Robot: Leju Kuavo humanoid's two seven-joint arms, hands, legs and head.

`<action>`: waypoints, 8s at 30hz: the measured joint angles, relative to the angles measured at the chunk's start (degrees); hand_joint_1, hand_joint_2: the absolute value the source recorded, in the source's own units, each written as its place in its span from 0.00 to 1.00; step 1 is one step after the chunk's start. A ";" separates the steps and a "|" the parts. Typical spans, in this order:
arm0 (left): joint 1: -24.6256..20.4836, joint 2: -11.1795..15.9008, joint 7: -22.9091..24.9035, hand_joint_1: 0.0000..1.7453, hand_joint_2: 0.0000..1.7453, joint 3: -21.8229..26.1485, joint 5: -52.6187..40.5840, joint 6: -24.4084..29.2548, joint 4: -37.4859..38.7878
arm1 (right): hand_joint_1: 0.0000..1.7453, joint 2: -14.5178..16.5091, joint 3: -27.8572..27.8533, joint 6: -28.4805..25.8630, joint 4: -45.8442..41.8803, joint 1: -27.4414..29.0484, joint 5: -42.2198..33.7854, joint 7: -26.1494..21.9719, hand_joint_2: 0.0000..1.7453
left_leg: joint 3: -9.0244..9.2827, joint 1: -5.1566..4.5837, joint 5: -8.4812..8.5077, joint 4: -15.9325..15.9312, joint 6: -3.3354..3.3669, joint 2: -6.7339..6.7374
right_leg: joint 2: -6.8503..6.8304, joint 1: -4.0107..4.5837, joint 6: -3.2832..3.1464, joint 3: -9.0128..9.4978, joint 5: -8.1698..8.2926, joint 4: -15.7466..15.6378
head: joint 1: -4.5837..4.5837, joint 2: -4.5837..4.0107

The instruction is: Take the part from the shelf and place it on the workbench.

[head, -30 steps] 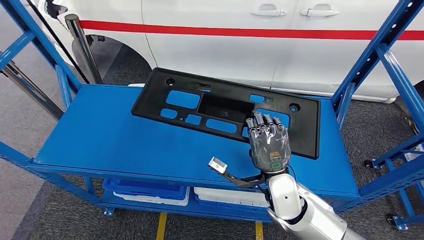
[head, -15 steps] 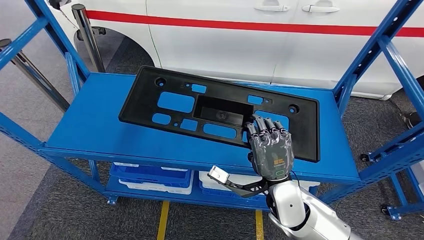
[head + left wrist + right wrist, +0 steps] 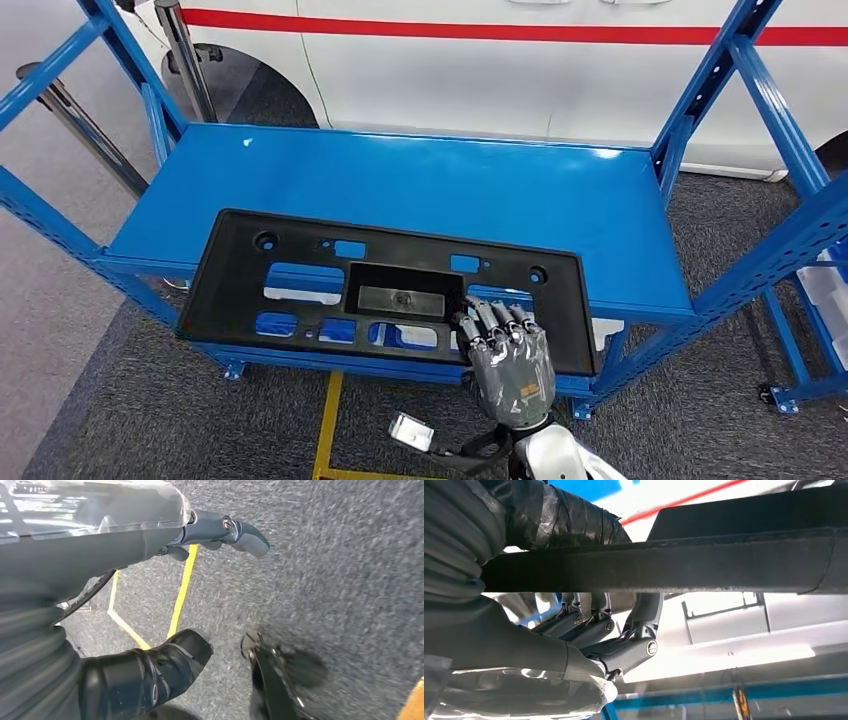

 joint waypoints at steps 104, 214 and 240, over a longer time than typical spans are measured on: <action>-0.63 -1.94 1.26 0.00 1.00 0.74 -7.22 -3.10 0.16 | 1.00 6.76 -7.96 60.05 -3.99 16.48 -92.54 -48.79 1.00 | -0.97 -0.22 3.24 -7.26 2.70 1.01 | 0.41 -0.32 2.77 -2.81 -9.96 15.86 | -0.02 0.00; 0.18 -1.83 6.51 0.00 1.00 0.02 -11.63 -1.95 0.22 | 1.00 11.97 -6.61 62.95 1.50 9.62 -92.35 -52.69 1.00 | -9.28 0.57 -2.31 8.25 -1.06 -0.23 | -2.56 -0.31 -0.26 5.82 -5.47 -0.28 | -0.57 0.00; 0.15 -3.24 6.84 0.00 1.00 -1.97 -16.04 -1.11 0.24 | 1.00 8.26 -9.10 61.94 -3.17 17.28 -89.63 -55.87 1.00 | -6.57 0.52 -0.01 1.25 -0.76 -2.05 | 1.41 -1.04 0.27 6.06 -5.38 -0.46 | -0.73 0.00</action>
